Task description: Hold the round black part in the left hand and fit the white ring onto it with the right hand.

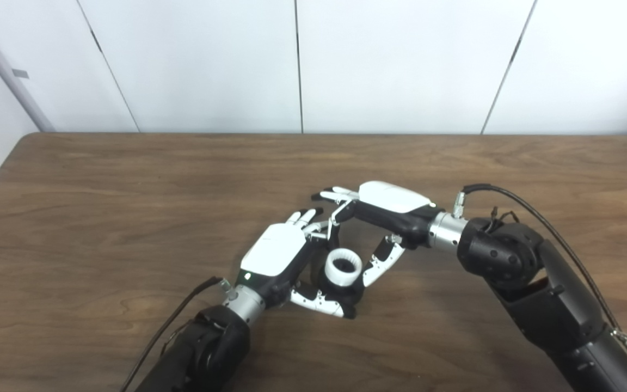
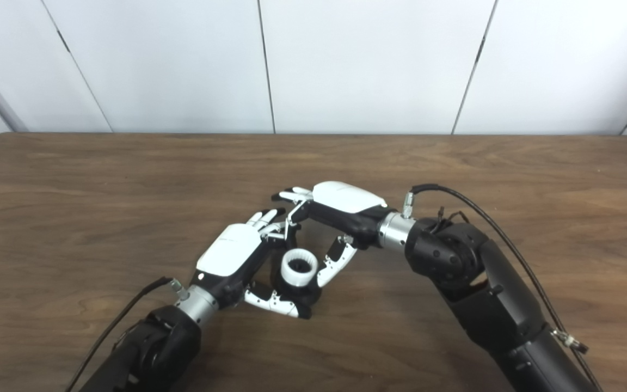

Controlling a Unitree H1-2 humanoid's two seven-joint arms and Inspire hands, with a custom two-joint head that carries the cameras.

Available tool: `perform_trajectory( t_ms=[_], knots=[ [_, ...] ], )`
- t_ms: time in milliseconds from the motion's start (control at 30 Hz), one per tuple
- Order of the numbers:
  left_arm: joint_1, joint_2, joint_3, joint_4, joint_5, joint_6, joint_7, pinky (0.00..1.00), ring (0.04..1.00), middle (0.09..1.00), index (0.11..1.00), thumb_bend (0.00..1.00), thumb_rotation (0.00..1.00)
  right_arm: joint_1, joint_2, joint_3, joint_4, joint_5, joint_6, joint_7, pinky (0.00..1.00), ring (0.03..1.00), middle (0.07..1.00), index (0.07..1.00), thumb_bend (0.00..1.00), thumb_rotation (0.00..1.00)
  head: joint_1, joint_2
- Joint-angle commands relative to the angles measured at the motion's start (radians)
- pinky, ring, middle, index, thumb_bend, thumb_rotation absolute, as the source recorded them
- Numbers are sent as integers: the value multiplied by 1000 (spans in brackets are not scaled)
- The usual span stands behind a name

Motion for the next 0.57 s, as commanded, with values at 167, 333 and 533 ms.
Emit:
perform_trajectory(
  t_ms=[167,333,533],
  knots=[
    [10,6,-14,16,5,-6,-40,1000,997,878,479,520,48,-37,-14,-20,-36,17,4,0,939,1000,1000,742,1000,342,16,1],
    [8,0,-15,22,8,-4,-37,1000,997,881,479,520,48,-35,-14,-22,-34,14,8,-1,953,1000,1000,766,1000,370,16,-3],
    [2,0,-16,37,12,-10,-29,1000,995,882,478,521,48,-46,-23,-12,-36,14,43,35,994,1000,1000,882,1000,476,8,-12]
  ],
)
